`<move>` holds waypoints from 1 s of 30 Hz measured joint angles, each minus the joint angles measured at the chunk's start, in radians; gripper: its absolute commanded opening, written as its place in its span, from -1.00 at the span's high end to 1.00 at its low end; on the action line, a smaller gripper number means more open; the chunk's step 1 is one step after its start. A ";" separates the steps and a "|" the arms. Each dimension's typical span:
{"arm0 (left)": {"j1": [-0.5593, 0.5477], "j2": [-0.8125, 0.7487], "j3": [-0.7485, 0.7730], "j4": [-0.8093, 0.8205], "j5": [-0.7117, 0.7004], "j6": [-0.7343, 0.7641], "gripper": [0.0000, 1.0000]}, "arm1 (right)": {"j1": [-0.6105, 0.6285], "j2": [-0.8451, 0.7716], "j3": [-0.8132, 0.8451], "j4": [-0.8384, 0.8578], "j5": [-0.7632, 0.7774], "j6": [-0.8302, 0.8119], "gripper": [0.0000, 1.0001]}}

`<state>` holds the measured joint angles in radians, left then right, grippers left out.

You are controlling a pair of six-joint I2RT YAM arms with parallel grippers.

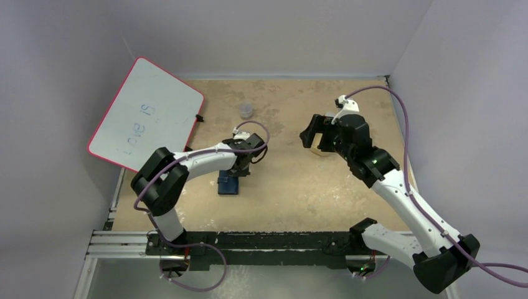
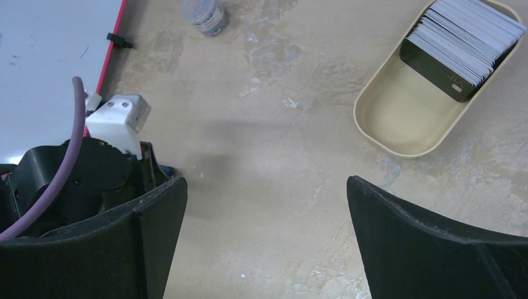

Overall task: Put the credit cards into the card holder
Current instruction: Adjust the card holder at the center of the board.

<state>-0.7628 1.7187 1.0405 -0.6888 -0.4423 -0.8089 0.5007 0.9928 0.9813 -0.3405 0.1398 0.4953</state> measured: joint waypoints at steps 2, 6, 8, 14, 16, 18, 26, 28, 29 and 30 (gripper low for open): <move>-0.014 0.026 0.043 0.014 0.017 0.002 1.00 | 0.000 -0.001 0.000 0.000 0.000 0.000 -0.98; -0.016 0.043 0.089 0.022 0.036 0.008 1.00 | 0.000 -0.003 0.000 -0.008 0.001 0.002 -0.98; -0.016 0.039 0.104 0.022 0.056 0.008 1.00 | 0.000 -0.012 -0.005 -0.007 -0.001 0.009 -0.98; -0.016 -0.137 0.088 0.128 0.241 -0.004 1.00 | -0.002 -0.066 -0.068 0.032 -0.034 0.027 -0.97; -0.014 -0.250 0.052 0.236 0.320 -0.030 1.00 | -0.003 -0.077 -0.084 0.041 -0.057 0.042 -0.97; -0.010 -0.333 0.008 0.342 0.384 -0.060 1.00 | -0.003 -0.082 -0.098 0.046 -0.075 0.055 -0.97; 0.079 -0.312 -0.282 0.628 0.518 -0.161 0.66 | -0.003 -0.081 -0.107 0.048 -0.109 0.068 -0.83; 0.102 -0.290 -0.317 0.628 0.526 -0.179 0.54 | -0.003 -0.076 -0.107 0.045 -0.105 0.061 -0.78; 0.113 -0.293 -0.317 0.628 0.523 -0.177 0.52 | -0.003 -0.068 -0.107 0.040 -0.104 0.061 -0.75; 0.117 -0.301 -0.317 0.621 0.511 -0.173 0.50 | -0.003 -0.060 -0.107 0.034 -0.103 0.061 -0.72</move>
<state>-0.6453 1.4174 0.7235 -0.0677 0.0689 -0.9821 0.4980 0.9329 0.8745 -0.3061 0.0368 0.5568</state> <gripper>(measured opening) 0.211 0.900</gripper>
